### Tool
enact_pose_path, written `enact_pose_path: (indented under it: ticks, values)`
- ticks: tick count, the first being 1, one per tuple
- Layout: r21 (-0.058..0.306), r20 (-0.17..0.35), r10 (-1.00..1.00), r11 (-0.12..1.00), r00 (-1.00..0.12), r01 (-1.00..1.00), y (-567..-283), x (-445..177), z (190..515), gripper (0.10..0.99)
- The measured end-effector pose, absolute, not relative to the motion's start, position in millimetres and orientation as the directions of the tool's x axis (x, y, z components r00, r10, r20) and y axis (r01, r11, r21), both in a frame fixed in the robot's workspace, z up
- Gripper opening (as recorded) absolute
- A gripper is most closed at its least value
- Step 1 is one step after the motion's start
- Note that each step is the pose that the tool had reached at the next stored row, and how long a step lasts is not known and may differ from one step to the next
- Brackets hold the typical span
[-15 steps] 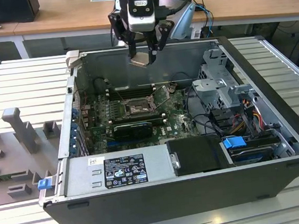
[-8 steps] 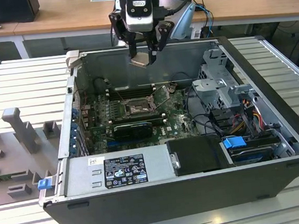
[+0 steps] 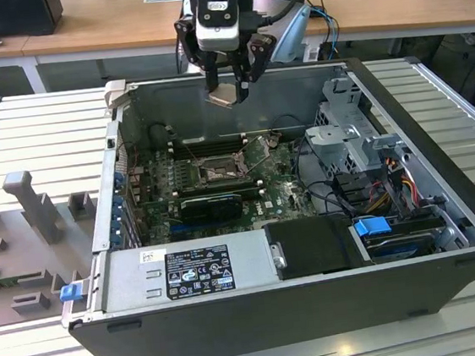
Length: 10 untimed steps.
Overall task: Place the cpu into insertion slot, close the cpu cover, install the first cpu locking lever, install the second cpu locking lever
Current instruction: 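Place the cpu into insertion slot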
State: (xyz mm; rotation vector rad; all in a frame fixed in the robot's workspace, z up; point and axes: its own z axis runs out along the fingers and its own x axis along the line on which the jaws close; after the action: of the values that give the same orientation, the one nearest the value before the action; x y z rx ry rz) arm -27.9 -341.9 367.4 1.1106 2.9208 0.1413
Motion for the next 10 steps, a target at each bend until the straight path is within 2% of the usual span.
enact_pose_path:
  ticks: [10]
  values:
    - [0.089,0.019,0.712,0.698,-0.702,0.71,-341.9,-27.9,367.4,0.529]
